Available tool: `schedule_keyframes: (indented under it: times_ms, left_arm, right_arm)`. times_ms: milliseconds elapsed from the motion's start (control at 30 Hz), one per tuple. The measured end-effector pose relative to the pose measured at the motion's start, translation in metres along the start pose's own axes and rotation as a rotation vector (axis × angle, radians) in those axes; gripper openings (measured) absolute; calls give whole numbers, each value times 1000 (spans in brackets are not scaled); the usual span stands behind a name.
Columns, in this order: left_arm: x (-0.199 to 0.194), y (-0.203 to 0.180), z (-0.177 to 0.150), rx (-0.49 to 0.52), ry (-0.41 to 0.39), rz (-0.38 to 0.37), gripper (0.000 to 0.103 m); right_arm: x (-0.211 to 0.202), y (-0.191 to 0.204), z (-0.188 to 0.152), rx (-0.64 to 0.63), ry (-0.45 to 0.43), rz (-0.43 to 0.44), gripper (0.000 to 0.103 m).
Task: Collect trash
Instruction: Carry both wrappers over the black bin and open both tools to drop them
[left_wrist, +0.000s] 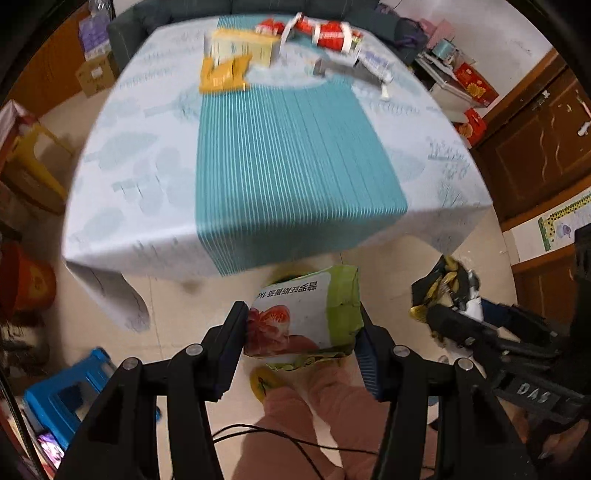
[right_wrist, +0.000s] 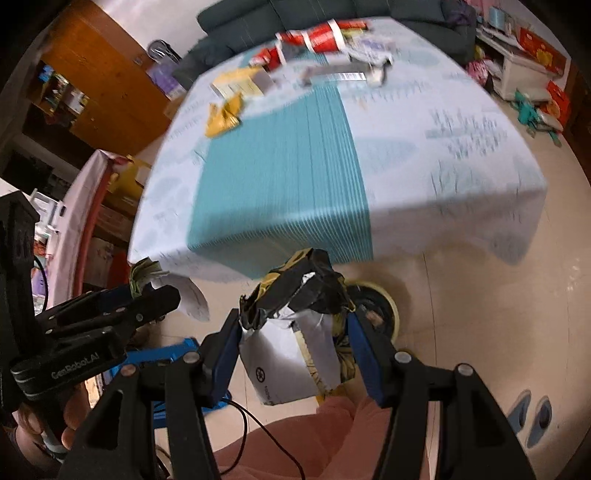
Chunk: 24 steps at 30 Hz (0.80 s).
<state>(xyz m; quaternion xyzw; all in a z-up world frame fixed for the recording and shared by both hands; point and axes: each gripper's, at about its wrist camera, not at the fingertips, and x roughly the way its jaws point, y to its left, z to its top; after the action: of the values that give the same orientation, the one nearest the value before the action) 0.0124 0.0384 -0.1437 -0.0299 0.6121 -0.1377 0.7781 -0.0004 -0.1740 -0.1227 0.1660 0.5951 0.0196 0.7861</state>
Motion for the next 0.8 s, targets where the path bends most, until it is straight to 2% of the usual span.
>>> schedule_keyframes:
  times_ms: [133, 300, 433, 667, 733, 800]
  left_arm:
    - [48, 0, -18, -42, 56, -4, 54]
    - [121, 2, -35, -70, 91, 15, 54]
    - [178, 8, -45, -123, 117, 24, 54]
    - [255, 10, -54, -143, 154, 52, 56]
    - [272, 13, -55, -157, 158, 59, 59]
    - [283, 17, -55, -172, 167, 67, 69]
  right_arm:
    - [46, -22, -18, 50, 71, -44, 59]
    - [118, -65, -38, 157, 152, -43, 59]
    - [167, -95, -45, 216, 165, -34, 61]
    - [243, -134, -53, 311, 189, 22, 65]
    - [261, -141, -55, 334, 197, 46, 67]
    - [274, -144, -56, 353, 197, 50, 68]
